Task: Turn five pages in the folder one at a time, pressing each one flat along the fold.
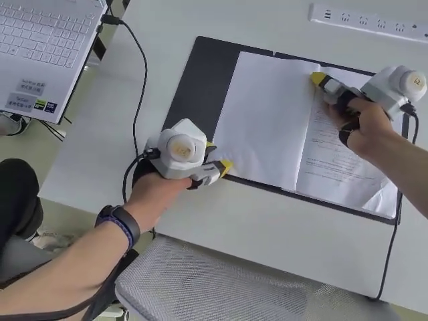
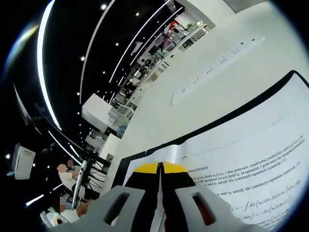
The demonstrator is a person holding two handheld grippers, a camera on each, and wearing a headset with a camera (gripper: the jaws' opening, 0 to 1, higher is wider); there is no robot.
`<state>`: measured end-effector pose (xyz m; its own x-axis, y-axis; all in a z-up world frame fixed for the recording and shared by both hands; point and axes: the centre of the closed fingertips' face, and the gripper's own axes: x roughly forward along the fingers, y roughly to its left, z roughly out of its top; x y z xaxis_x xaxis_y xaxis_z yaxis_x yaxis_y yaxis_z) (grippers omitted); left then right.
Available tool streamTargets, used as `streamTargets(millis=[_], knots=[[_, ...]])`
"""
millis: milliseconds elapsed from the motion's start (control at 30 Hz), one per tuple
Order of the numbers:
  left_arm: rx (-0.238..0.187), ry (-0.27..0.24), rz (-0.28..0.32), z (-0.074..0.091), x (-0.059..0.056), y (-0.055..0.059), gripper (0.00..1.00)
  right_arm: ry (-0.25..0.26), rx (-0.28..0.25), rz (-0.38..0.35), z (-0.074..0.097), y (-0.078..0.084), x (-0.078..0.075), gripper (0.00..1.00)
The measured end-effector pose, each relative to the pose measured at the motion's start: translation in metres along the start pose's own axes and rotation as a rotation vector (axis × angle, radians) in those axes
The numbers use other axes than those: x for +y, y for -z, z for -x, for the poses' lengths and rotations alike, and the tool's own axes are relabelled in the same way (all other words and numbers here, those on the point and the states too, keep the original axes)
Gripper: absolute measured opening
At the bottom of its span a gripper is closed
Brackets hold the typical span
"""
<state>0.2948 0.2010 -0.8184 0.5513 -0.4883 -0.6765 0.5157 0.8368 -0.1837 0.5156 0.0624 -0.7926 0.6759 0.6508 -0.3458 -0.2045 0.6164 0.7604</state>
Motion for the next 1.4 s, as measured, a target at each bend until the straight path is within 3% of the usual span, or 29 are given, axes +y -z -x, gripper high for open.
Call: streamTargets(millis=[533,767,867,1033,1267,1400], knots=[[-0.009,-0.008,0.010,0.014,-0.013,-0.010,0.30,0.017,-0.057,-0.015,-0.035,-0.026,-0.026,0.00],[-0.007,-0.009,0.012,0.015,-0.013,-0.011,0.29,0.011,-0.038,0.019,-0.029,-0.017,-0.020,0.00],[-0.001,-0.007,0.018,0.016,-0.014,-0.011,0.30,-0.018,0.000,0.066,-0.018,-0.002,-0.011,0.00],[-0.019,-0.008,0.062,0.015,-0.011,-0.012,0.29,-0.051,0.021,0.061,0.001,0.019,-0.001,0.00],[-0.012,-0.008,0.040,0.015,-0.012,-0.011,0.30,-0.088,0.061,0.096,0.030,0.045,0.020,0.00],[-0.015,-0.007,0.037,0.015,-0.014,-0.010,0.31,-0.111,0.072,0.076,0.052,0.064,0.035,0.00]])
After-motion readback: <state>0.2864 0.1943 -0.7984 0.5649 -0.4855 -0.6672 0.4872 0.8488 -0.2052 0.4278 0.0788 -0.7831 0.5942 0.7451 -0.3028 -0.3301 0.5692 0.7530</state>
